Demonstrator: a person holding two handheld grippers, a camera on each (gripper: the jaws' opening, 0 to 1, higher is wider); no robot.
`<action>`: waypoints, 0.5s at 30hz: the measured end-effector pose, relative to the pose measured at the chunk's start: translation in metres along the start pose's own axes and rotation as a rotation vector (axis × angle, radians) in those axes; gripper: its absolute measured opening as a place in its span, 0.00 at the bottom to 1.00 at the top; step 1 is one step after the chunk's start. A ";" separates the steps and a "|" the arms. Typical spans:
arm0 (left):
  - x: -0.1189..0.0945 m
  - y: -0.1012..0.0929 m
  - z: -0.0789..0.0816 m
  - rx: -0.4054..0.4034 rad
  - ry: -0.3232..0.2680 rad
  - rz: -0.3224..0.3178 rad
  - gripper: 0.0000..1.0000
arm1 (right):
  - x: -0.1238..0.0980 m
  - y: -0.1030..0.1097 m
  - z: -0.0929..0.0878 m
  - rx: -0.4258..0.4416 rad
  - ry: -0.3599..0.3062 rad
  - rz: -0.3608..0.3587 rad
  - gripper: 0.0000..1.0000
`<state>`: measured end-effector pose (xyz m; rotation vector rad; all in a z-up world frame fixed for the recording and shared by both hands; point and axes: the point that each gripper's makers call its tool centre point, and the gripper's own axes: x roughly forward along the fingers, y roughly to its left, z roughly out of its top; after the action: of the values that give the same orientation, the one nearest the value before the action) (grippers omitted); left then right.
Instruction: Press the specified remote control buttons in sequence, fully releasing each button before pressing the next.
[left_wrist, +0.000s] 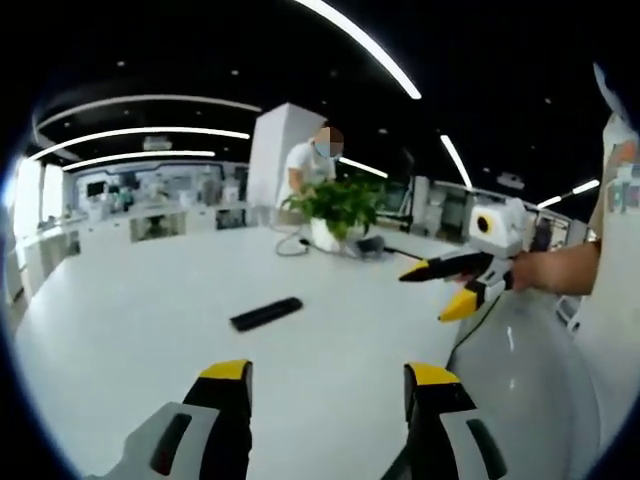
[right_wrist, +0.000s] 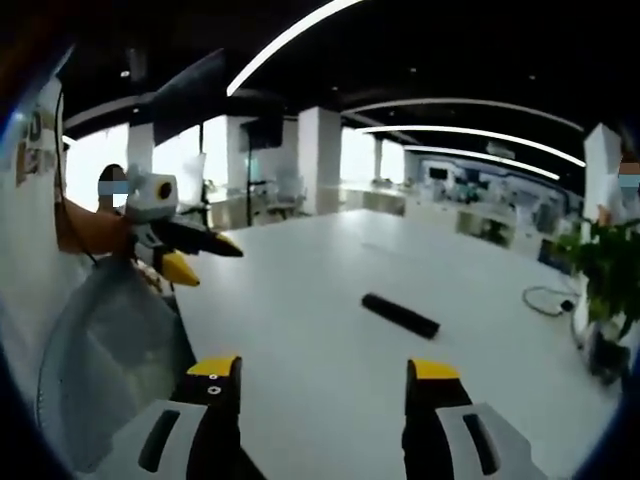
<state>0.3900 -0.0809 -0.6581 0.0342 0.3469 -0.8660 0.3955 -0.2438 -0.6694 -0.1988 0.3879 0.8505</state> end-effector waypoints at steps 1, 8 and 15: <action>0.000 0.000 0.000 0.003 0.000 0.003 0.62 | 0.000 0.000 0.000 0.003 0.000 0.001 0.64; 0.000 0.001 0.001 0.009 -0.002 0.008 0.62 | 0.001 0.001 -0.003 -0.011 0.014 0.003 0.64; 0.000 0.002 0.000 0.012 -0.001 0.012 0.62 | 0.002 0.004 -0.003 -0.016 0.021 0.004 0.64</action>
<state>0.3911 -0.0794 -0.6581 0.0468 0.3399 -0.8561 0.3926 -0.2411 -0.6730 -0.2221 0.4018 0.8565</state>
